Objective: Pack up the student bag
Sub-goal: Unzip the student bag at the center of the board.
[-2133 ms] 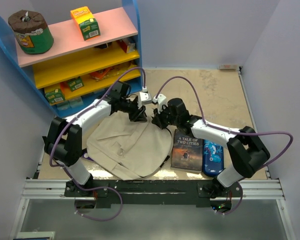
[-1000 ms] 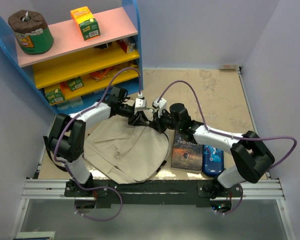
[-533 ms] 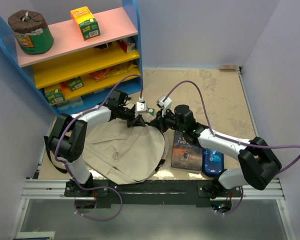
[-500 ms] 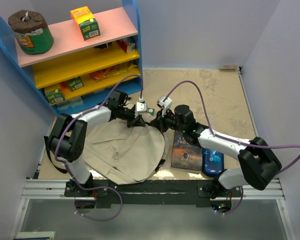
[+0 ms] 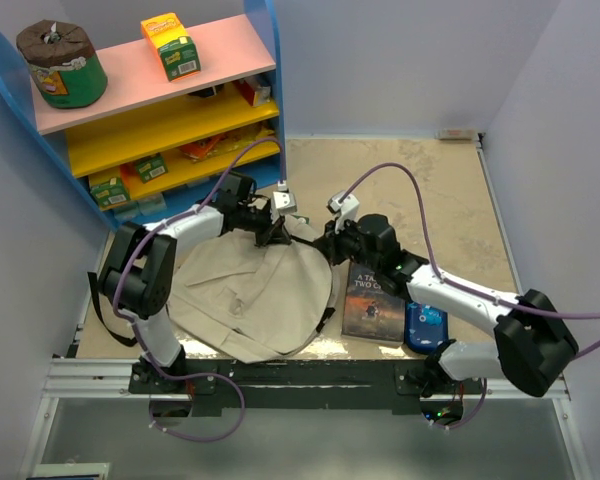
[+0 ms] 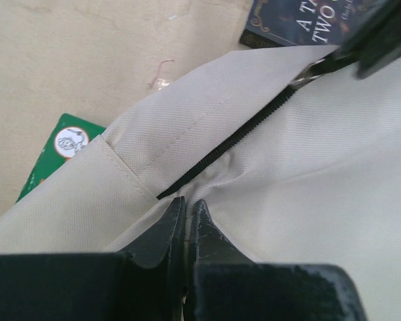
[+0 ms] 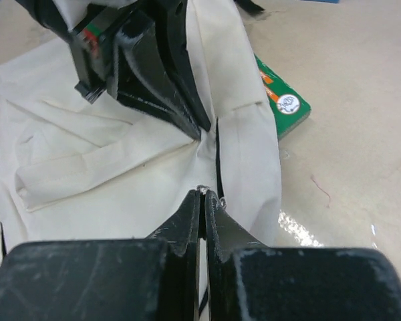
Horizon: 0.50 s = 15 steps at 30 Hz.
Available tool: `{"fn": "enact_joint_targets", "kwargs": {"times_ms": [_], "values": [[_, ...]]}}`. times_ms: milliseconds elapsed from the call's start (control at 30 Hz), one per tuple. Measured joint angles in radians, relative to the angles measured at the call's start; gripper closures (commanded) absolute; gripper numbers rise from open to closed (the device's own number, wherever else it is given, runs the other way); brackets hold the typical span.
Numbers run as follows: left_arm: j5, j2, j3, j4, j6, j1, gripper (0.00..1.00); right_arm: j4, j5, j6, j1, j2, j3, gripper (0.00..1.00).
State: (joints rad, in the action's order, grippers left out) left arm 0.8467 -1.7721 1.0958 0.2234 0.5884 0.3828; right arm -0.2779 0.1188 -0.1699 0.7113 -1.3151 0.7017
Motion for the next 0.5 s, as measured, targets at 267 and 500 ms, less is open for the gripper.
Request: {"fn": "enact_joint_targets", "kwargs": {"times_ms": [267, 500], "values": [[-0.01, -0.066, 0.027, -0.045, -0.069, -0.043, 1.0, 0.055, -0.049, -0.081, 0.0, 0.158, -0.099, 1.0], [-0.013, -0.066, 0.048, -0.016, -0.081, -0.047, 1.0, 0.093, -0.05, -0.135, 0.0, 0.161, -0.112, 1.0]]}}
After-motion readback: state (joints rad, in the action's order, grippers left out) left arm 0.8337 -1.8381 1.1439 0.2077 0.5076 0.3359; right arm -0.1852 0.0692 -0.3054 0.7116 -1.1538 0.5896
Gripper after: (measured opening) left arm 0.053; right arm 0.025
